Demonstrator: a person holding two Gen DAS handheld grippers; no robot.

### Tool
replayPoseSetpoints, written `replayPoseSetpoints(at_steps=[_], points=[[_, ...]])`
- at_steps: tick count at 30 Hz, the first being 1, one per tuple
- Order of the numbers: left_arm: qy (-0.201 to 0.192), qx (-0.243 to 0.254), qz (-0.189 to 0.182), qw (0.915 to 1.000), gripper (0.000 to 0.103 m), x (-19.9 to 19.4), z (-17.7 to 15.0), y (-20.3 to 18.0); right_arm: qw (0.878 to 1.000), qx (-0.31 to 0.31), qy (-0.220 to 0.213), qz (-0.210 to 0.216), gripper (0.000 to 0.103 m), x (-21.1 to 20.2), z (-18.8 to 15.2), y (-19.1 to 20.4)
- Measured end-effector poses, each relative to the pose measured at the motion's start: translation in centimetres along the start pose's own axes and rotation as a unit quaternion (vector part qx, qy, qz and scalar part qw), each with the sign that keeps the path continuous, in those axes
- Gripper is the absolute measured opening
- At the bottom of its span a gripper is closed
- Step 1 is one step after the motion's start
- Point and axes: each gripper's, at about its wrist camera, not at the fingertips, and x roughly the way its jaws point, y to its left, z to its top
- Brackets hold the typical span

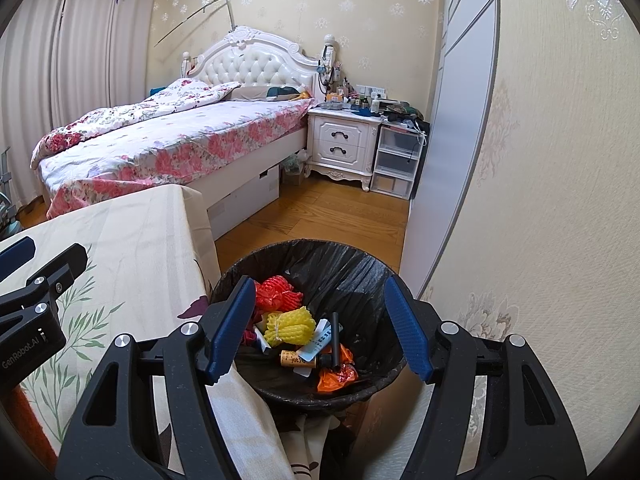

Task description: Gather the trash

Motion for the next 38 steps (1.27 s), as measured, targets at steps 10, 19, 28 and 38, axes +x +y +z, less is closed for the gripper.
replayPoseSetpoints(at_steps=[10,19,28,38], points=[[0.002,-0.005,0.004,1.0,0.08,0.1,-0.2,-0.2,1.0,0.0,0.0,0.0,0.065,0.0,0.0,0.0],[0.001,-0.01,0.001,0.9999,0.084,0.0,-0.4,-0.1,1.0,-0.002,0.002,0.002,0.065,0.2,-0.2,0.3],[-0.003,0.001,0.011,0.9999,0.084,0.0,-0.4,-0.1,1.0,-0.002,0.002,0.002,0.065,0.2,-0.3,0.4],[0.015,-0.021,0.024,0.9994,0.084,0.6,-0.4,1.4,1.0,-0.01,0.004,0.009,0.065,0.4,-0.9,1.5]])
